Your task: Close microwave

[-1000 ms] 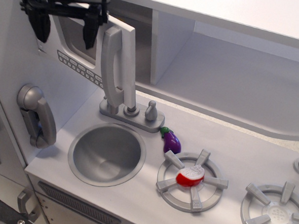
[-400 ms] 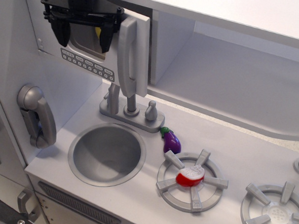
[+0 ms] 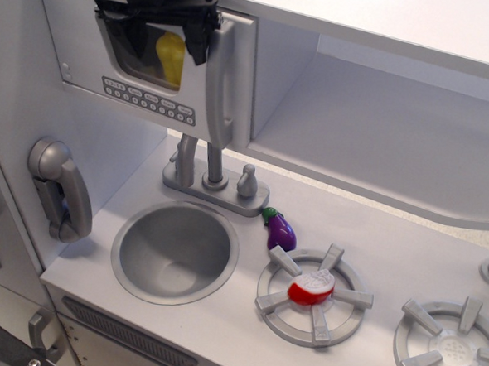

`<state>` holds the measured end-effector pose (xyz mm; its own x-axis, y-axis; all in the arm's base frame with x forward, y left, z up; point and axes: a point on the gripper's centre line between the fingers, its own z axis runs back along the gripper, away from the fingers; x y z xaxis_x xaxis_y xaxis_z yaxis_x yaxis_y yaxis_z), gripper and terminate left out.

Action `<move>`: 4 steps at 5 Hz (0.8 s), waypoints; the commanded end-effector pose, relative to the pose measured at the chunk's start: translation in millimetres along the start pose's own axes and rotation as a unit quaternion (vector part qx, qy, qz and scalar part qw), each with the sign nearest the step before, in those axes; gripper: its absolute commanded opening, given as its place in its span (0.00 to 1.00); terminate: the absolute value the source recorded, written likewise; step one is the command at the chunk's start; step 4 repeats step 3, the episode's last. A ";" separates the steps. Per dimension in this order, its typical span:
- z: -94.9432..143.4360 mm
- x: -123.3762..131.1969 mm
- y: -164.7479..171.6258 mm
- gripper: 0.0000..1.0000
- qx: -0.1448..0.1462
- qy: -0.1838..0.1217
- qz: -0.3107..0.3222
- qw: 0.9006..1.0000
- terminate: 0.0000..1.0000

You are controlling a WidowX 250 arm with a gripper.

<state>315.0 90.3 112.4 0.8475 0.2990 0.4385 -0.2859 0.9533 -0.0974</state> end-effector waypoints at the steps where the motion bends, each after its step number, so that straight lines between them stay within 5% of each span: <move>1: 18.9 6.6 3.2 1.00 -0.007 -0.082 -0.001 0.997 0.00; 2: 28.6 -5.4 6.2 1.00 0.037 -0.042 -0.007 0.998 0.00; 3: 41.3 -18.9 15.2 1.00 0.088 -0.010 0.020 0.996 1.00; 4: 41.3 -18.9 15.2 1.00 0.088 -0.010 0.020 0.996 1.00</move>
